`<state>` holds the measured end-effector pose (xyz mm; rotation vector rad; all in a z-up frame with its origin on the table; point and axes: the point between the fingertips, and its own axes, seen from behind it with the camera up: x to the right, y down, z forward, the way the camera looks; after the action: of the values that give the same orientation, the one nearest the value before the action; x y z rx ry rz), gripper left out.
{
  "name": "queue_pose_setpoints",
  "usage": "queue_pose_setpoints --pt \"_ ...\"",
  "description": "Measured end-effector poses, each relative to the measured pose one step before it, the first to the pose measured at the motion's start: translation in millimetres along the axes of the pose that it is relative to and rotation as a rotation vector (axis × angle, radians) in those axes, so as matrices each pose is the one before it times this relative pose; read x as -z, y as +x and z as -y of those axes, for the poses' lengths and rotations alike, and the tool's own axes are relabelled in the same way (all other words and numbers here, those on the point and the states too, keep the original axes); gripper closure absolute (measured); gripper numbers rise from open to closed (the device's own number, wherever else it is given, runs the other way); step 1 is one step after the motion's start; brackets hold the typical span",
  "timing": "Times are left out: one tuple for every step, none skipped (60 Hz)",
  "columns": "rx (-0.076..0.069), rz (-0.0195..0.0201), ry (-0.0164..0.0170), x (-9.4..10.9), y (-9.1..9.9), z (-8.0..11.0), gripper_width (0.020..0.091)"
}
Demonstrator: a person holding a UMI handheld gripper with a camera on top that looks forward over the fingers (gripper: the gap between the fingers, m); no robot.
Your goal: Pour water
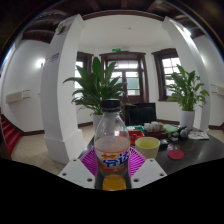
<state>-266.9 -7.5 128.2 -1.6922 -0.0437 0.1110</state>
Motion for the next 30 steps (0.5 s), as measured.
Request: queue_pose_setpoints --pt "-0.003 0.00388 0.00118 -1.6 0.24 0.42 0.0753" --pt "-0.0027 0.00046 -0.00057 -0.01 0.2 0.29 0.0753" --pt "-0.0068 0.00079 -0.0025 0.04 -0.01 -0.18 0.0753" --pt "-0.0097 -0.00071 -0.00398 -0.33 0.3 0.29 0.0752" --pt "-0.0106 -0.00367 -0.00529 -0.49 0.77 0.36 0.0752" --pt "-0.0137 -0.00222 -0.00617 -0.68 0.48 0.55 0.075" --pt "-0.0166 0.00089 -0.00792 -0.98 -0.53 0.3 0.0752" --pt "-0.0164 0.0007 -0.00635 0.78 2.56 -0.98 0.0753" --pt "-0.021 0.00135 -0.00695 -1.06 -0.99 0.68 0.0754" --pt "-0.0245 0.00445 -0.00578 -2.64 1.08 0.48 0.0753" --pt "-0.0232 0.00213 -0.00665 -1.99 -1.01 0.49 0.0753" --pt "-0.025 0.00378 -0.00844 -2.41 -1.11 0.22 0.0752" --pt "-0.0256 0.00423 -0.00901 -1.9 -1.71 0.38 0.0751" --pt "-0.0243 0.00429 -0.00625 -1.72 -1.39 0.92 0.0752" --pt "-0.0234 0.00511 -0.00296 -2.17 -1.79 1.39 0.0752" --pt "-0.0231 0.00409 -0.00172 -1.96 -1.4 1.58 0.0751" --pt "-0.0266 0.00326 -0.00481 -2.52 -0.96 0.71 0.0742" --pt "-0.0334 0.00208 -0.00892 -2.4 -1.3 -0.17 0.0739" --pt "-0.0377 -0.00247 -0.00798 -0.99 -3.87 -0.73 0.0739" --pt "-0.0317 0.00373 -0.00431 -8.64 12.34 12.64 0.0739" --pt "-0.0349 0.00482 -0.00379 -1.84 -1.77 -0.04 0.0741" --pt "-0.036 0.00664 -0.00648 -1.61 -1.85 -0.02 0.0741" --pt "-0.0394 0.00709 -0.00767 -1.52 -2.28 -0.16 0.0741" --pt "-0.0403 0.00841 -0.00417 -1.9 -2.3 0.18 0.074" --pt "-0.0407 0.0097 -0.0021 -1.75 -2.85 1.01 0.074" --pt "-0.0424 0.00967 -0.0029 -2.19 -2.51 0.34 0.0741" --pt "-0.0464 0.00728 -0.00512 -4.22 -2.25 0.76 0.0741" --pt "-0.0478 0.00763 0.0017 -7.3 -4.14 0.15 0.0741" --pt "-0.0437 0.01063 0.00295 -1.6 -3.19 0.94 0.074" --pt "-0.0451 0.01183 0.0027 -1.93 -3.53 1.66 0.074"
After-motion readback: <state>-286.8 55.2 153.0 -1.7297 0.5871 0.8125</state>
